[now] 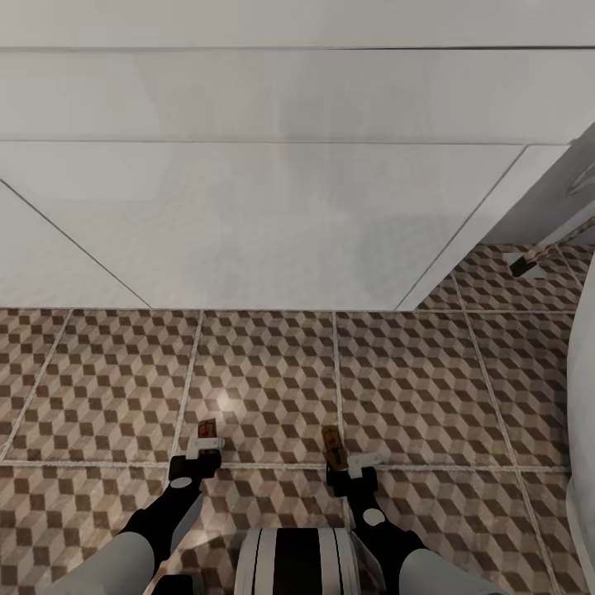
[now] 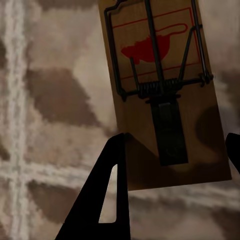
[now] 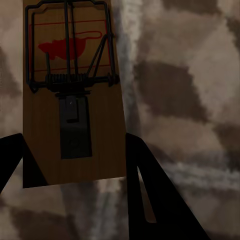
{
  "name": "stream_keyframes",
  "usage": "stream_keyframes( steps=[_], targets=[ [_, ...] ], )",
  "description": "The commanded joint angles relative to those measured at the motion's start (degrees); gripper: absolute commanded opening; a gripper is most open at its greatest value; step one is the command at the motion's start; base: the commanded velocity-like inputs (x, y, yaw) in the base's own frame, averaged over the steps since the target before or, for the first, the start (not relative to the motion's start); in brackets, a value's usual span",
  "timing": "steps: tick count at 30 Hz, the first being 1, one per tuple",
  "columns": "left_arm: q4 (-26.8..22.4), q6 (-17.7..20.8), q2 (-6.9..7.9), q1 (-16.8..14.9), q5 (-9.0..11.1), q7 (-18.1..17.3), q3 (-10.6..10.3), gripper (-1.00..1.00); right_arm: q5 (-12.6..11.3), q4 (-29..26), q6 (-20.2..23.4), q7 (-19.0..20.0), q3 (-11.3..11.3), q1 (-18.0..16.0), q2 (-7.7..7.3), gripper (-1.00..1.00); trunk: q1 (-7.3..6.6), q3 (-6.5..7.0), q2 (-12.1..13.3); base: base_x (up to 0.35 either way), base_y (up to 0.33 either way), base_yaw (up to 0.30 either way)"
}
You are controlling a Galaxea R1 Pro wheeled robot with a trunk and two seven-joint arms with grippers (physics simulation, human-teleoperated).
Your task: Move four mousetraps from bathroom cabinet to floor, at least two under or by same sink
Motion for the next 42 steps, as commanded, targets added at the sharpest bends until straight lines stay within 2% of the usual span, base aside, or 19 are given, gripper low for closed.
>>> stream_keyframes(
  steps=[1, 16, 27, 42],
  targets=[
    [1.43, -0.24, 0.07, -0.03, 0.85, 0.49, -0.06, -1.00, 0.40, 0.06, -0.01, -0.82, 0.32, -0.05, 0.00, -1.00, 0.00, -0.03, -0.01, 0.005, 0.000, 0.000],
    [1.33, -0.41, 0.10, -0.03, 0.91, 0.51, -0.06, -1.00, 0.50, 0.05, -0.05, -0.82, 0.34, -0.04, 0.00, -1.00, 0.00, -0.03, -0.01, 0.141, 0.000, 0.000],
    [1.34, -2.56, 0.09, -0.03, 0.92, 0.51, 0.09, -1.00, 0.51, 0.05, -0.10, -0.82, 0.34, -0.03, 0.00, -1.00, 0.00, -0.03, -0.01, 0.025, 0.000, 0.000],
    [1.43, -2.60, 0.11, -0.03, 0.94, 0.51, -0.06, -1.00, 0.51, 0.05, -0.17, -0.82, 0.37, -0.03, 0.00, -1.00, 0.00, -0.03, -0.01, 0.289, 0.000, 0.000]
  ],
)
